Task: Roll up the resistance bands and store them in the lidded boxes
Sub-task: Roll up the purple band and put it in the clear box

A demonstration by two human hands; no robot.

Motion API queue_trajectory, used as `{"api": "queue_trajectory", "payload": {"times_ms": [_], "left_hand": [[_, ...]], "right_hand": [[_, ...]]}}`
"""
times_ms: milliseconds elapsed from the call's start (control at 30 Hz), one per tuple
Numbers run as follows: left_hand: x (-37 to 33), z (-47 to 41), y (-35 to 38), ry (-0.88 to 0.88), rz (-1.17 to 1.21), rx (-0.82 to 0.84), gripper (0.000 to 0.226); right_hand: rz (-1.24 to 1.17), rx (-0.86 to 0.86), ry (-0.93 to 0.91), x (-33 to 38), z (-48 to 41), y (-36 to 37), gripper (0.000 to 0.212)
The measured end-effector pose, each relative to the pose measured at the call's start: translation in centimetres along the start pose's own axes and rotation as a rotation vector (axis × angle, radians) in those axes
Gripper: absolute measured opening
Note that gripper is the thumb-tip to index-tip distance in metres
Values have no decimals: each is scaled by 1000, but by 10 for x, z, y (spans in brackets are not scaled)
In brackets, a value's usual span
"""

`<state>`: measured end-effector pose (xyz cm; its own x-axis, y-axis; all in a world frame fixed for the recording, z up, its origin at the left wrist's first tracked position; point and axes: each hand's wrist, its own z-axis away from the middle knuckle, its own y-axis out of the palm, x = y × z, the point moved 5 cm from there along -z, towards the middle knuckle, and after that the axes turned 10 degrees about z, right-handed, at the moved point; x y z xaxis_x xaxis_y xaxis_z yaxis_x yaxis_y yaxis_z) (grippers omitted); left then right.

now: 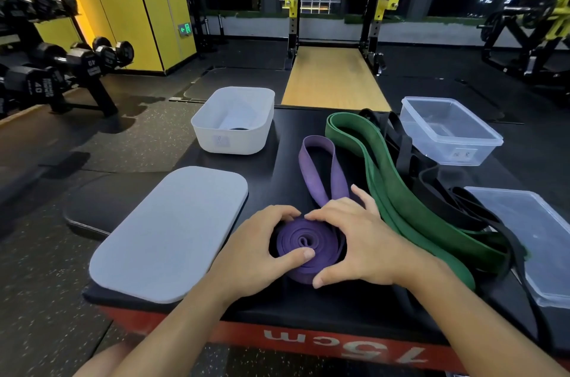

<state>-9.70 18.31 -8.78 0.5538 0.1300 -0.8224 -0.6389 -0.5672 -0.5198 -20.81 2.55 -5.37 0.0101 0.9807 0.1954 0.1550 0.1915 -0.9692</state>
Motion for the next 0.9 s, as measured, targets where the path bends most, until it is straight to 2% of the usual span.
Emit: {"api": "queue_trajectory", "payload": {"times_ms": [300,500,600,800,900], "left_hand": [[-1,0,-2,2,36,-51,51],[6,-2,-2,-46,83,-91,58],[8,-3,-4,-65,100,-96,60],[10,-3,-7,-94,111,-93,69],[9,-2,-7,-105,112,-90,71]], "right_hand": [[114,-216,142,18,-3,13,88],[238,-329,301,32,-2,19,79],[201,-232,293,29,-3,22,91],[-65,-13,31,10,-5,16,112],[-138,85,33,-2,-8,13,116]]}}
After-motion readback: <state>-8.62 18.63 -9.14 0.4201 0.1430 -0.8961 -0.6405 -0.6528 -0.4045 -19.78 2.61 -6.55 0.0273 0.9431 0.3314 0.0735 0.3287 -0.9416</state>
